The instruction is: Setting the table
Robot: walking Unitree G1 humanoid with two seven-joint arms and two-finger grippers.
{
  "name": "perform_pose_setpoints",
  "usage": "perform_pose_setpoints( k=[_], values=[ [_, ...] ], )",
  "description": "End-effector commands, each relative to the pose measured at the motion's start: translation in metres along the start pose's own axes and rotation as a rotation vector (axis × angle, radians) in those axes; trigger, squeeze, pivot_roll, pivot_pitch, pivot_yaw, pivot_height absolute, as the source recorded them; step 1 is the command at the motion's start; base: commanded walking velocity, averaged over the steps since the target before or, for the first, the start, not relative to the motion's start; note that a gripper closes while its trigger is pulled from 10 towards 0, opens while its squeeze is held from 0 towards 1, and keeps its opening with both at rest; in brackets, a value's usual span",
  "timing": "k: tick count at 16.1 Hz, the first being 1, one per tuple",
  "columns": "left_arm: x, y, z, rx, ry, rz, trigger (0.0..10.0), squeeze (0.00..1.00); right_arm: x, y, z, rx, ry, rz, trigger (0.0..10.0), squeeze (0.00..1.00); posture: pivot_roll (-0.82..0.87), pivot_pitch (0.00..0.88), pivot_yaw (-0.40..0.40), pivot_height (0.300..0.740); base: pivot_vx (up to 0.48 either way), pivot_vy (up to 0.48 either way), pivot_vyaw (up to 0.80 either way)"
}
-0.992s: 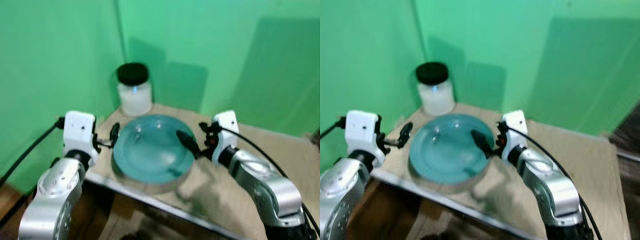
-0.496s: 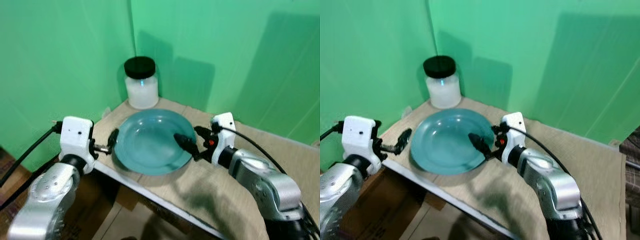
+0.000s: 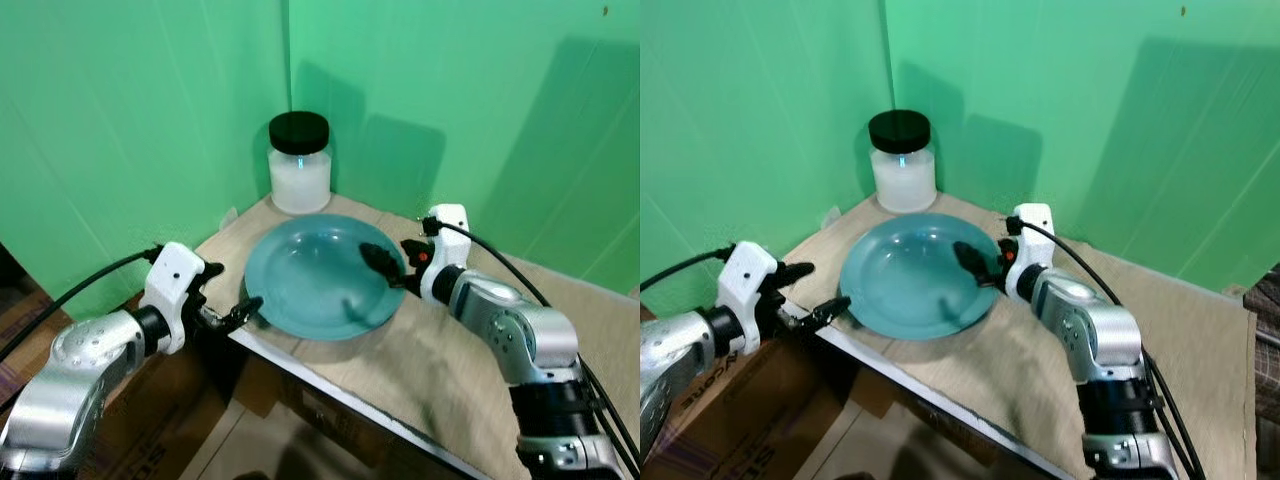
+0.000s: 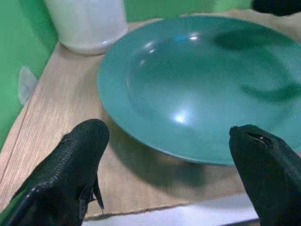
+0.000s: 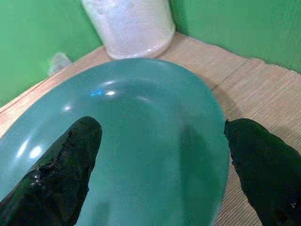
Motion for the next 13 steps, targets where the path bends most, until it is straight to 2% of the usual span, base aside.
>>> perform_pose_setpoints(
  k=[1, 2, 4, 5, 8, 9, 10, 11, 13],
  values=[
    [0.000, 0.008, 0.003, -0.034, -0.027, -0.029, 10.0, 0.00, 0.001, -0.008, 0.007, -0.003, -0.024, -0.025, 10.0, 1.00, -0.06, 0.000, -0.016, 0.740, 0.000, 0.000, 0.00],
    [0.003, 0.017, 0.003, -0.062, -0.046, -0.034, 10.0, 0.00, 0.002, -0.013, 0.007, 0.007, -0.024, -0.048, 10.0, 1.00, -0.07, 0.000, -0.014, 0.740, 0.000, 0.000, 0.00],
    [0.004, 0.040, 0.006, -0.116, -0.073, 0.035, 10.0, 0.00, 0.003, -0.024, 0.002, 0.034, -0.012, -0.112, 10.0, 1.00, -0.07, 0.000, -0.005, 0.740, 0.000, 0.000, 0.00],
    [0.003, 0.046, 0.007, -0.144, -0.084, 0.048, 10.0, 0.00, 0.003, -0.029, -0.002, 0.048, -0.003, -0.141, 10.0, 1.00, -0.07, 0.000, -0.003, 0.740, 0.000, 0.000, 0.00],
    [0.008, 0.048, 0.003, -0.234, -0.088, 0.008, 10.0, 0.00, 0.005, -0.036, -0.012, 0.052, 0.043, -0.185, 10.0, 1.00, -0.07, 0.000, -0.004, 0.740, 0.000, 0.000, 0.00],
    [0.015, 0.046, -0.002, -0.322, -0.101, -0.042, 10.0, 0.00, 0.006, -0.038, -0.017, 0.067, 0.066, -0.190, 10.0, 0.43, -0.07, 0.000, -0.008, 0.740, 0.000, 0.000, 0.00],
    [0.019, 0.046, -0.004, -0.348, -0.098, -0.064, 10.0, 0.00, 0.007, -0.038, -0.018, 0.079, 0.077, -0.185, 10.0, 0.09, -0.07, 0.000, -0.008, 0.740, 0.000, 0.000, 0.00],
    [0.020, 0.046, -0.005, -0.361, -0.094, -0.066, 10.0, 0.00, 0.008, -0.037, -0.019, 0.090, 0.084, -0.175, 10.0, 0.00, -0.07, 0.000, -0.008, 0.740, 0.000, 0.000, 0.00],
    [0.023, 0.050, -0.012, -0.385, -0.053, -0.043, 10.0, 0.00, 0.008, -0.031, -0.022, 0.159, 0.108, -0.103, 10.0, 0.00, -0.08, 0.000, -0.010, 0.740, 0.000, 0.000, 0.00]
  ],
)
Point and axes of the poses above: a point about 5 cm out from each wrist's last joint towards the gripper, its own x axis pointing out of the wrist towards the gripper, its own z axis along the axis of the wrist's last joint, y = z × x, the point moved 2 cm from there along x, pointing out of the wrist towards the gripper, and after that the axes turned 12 degrees about -x, right-handed, at the moved point
